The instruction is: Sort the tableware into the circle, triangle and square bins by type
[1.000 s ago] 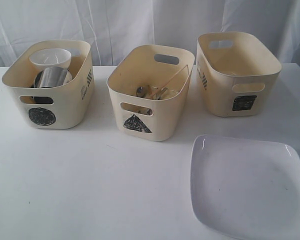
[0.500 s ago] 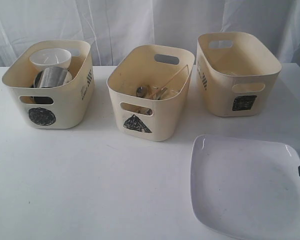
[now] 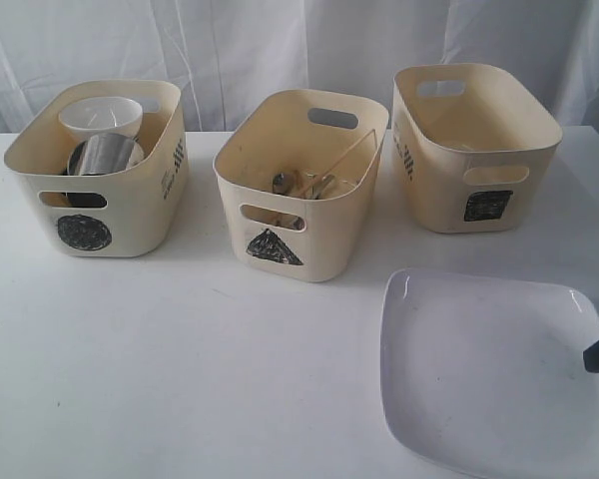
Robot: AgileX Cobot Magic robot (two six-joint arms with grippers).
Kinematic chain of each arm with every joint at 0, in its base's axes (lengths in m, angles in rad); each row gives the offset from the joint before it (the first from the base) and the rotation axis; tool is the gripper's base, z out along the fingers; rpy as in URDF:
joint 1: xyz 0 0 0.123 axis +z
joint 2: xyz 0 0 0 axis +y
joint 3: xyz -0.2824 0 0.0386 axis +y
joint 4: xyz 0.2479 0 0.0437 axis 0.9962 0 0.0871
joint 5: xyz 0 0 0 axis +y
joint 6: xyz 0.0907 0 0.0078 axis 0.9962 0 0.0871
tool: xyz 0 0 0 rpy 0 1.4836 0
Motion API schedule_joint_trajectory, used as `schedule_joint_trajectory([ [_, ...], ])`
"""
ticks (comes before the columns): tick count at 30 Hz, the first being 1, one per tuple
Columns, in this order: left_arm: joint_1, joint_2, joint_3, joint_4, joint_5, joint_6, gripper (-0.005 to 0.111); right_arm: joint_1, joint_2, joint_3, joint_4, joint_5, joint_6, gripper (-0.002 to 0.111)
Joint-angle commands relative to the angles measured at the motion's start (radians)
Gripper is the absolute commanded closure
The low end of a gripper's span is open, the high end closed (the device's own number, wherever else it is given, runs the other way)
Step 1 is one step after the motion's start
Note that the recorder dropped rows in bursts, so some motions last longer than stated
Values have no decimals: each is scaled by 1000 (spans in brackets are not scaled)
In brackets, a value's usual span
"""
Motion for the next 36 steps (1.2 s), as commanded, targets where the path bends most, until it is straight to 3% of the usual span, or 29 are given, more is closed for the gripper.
schedule_joint_trajectory([
  [1, -5, -5, 3, -11, -2, 0, 107, 0, 27, 0, 28, 22, 0, 53],
  [19, -5, -5, 3, -11, -2, 0, 107, 0, 117, 0, 61, 98, -63, 55],
  [25, -5, -5, 3, -11, -2, 0, 107, 0, 117, 0, 55, 100, -84, 78],
  [30, -5, -5, 3, -11, -2, 0, 107, 0, 117, 0, 62, 114, -97, 108],
  [36, -5, -5, 3, -11, -2, 0, 107, 0, 94, 0, 195, 215, -165, 108],
])
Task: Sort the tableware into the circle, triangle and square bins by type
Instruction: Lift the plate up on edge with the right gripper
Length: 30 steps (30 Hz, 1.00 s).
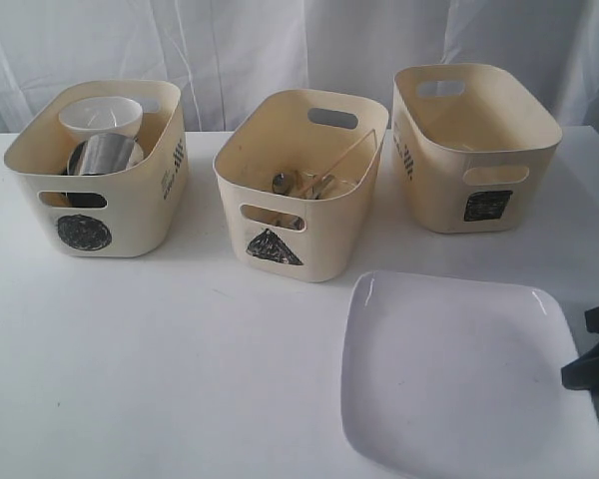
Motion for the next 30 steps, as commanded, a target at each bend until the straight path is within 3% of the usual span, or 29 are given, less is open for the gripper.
schedule_joint_trajectory([
  [1, -5, -5, 3, -11, -2, 0, 107, 0, -28, 4, 78, 77, -76, 108],
  [30, -5, -5, 3, -11, -2, 0, 107, 0, -599, 4, 131, 100, 53, 108],
])
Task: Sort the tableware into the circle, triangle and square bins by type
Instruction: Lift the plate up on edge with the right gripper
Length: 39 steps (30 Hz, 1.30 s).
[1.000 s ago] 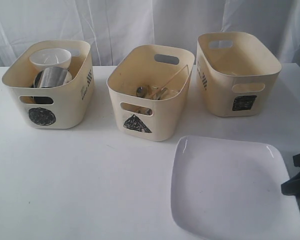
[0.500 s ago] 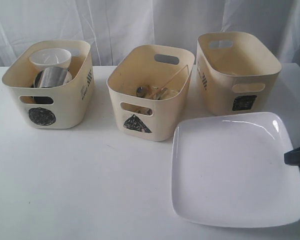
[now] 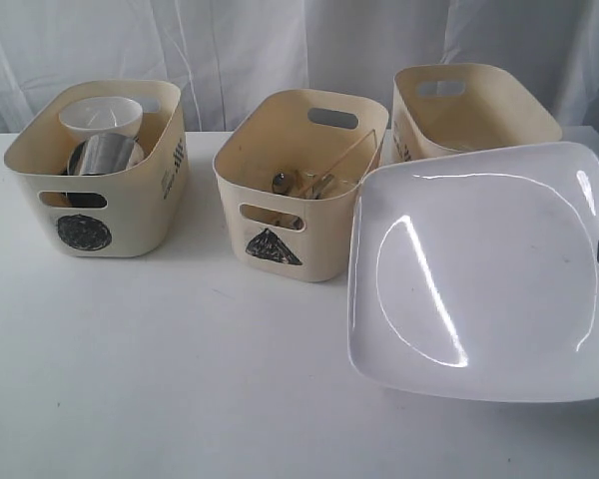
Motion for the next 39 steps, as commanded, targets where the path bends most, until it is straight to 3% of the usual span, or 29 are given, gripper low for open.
schedule_joint_trajectory([
  [1, -5, -5, 3, -11, -2, 0, 107, 0, -52, 0, 23, 3, 29, 108],
  [9, -5, -5, 3, -11, -2, 0, 107, 0, -118, -3, -77, -159, 120, 108],
  [39, -5, -5, 3, -11, -2, 0, 107, 0, -200, -263, -83, -264, 229, 108],
])
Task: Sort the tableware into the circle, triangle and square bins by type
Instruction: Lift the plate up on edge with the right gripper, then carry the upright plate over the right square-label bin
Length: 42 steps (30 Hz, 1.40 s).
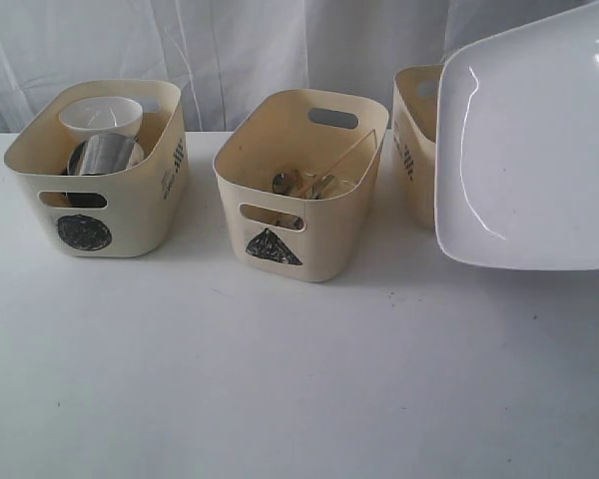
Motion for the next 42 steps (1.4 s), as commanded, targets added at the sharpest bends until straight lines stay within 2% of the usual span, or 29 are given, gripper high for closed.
schedule_joint_trajectory([
  [1, -5, -5, 3, -11, -2, 0, 107, 0, -12, -36, 39, -83, 35, 108],
  [12, -5, -5, 3, -11, -2, 0, 107, 0, -7, -151, 39, -242, 79, 108],
  [22, -5, -5, 3, -11, 19, 0, 107, 4, 165, -365, 50, -234, 71, 108],
  [30, -5, -5, 3, -11, 21, 0, 107, 131, 310, -470, -74, -378, 41, 108],
  [42, -5, -5, 3, -11, 42, 0, 107, 199, 470, -610, -146, -420, 41, 108],
])
